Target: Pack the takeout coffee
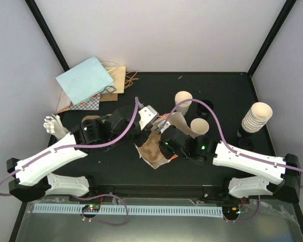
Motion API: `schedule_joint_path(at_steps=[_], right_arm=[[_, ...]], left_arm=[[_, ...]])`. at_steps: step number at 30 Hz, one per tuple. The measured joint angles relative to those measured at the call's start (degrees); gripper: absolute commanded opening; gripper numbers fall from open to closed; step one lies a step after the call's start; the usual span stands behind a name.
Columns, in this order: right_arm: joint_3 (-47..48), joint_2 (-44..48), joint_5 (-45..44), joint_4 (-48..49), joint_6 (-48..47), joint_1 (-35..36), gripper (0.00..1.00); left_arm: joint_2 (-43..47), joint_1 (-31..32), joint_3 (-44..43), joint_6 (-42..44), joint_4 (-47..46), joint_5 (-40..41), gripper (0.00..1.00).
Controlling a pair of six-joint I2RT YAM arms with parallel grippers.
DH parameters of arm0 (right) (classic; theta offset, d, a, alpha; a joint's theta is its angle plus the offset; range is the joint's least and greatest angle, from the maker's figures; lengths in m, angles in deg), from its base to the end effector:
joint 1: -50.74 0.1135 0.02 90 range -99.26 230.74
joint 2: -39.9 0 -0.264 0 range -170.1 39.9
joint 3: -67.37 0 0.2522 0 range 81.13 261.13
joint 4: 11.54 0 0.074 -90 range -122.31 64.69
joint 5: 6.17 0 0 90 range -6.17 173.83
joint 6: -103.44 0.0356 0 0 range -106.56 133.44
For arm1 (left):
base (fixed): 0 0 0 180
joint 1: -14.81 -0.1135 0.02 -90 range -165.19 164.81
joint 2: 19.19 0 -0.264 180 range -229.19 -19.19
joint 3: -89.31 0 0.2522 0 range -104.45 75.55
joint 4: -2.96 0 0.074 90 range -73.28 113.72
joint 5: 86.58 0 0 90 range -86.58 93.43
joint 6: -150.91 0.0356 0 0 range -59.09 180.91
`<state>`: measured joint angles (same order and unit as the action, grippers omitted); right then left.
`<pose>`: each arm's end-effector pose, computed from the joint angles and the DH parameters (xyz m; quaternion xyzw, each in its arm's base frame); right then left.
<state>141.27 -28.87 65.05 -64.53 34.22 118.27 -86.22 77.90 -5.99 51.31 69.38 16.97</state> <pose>0.1053 0.2247 0.3023 -0.3114 0.8684 0.1378 0.3605 0.1090 -0.1964 0.4089 0.3558 0.8208 -0.1718 0.4126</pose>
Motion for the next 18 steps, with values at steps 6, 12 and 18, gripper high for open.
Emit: schedule_joint_path(at_steps=[6, 12, 18], right_arm=[[-0.3, -1.2, 0.5, 0.7, 2.4, 0.0, 0.31], [-0.6, -1.2, 0.7, 0.8, 4.2, 0.0, 0.3], [-3.6, -1.4, 1.0, 2.4, 5.1, 0.0, 0.29]], left_arm=[[0.0, 0.0, 0.2, 0.0, -0.2, 0.2, 0.02], [0.0, 0.0, 3.4, -0.4, -2.4, -1.0, 0.02], [-0.1, 0.0, 4.4, -1.6, -4.9, -2.3, 0.02]])
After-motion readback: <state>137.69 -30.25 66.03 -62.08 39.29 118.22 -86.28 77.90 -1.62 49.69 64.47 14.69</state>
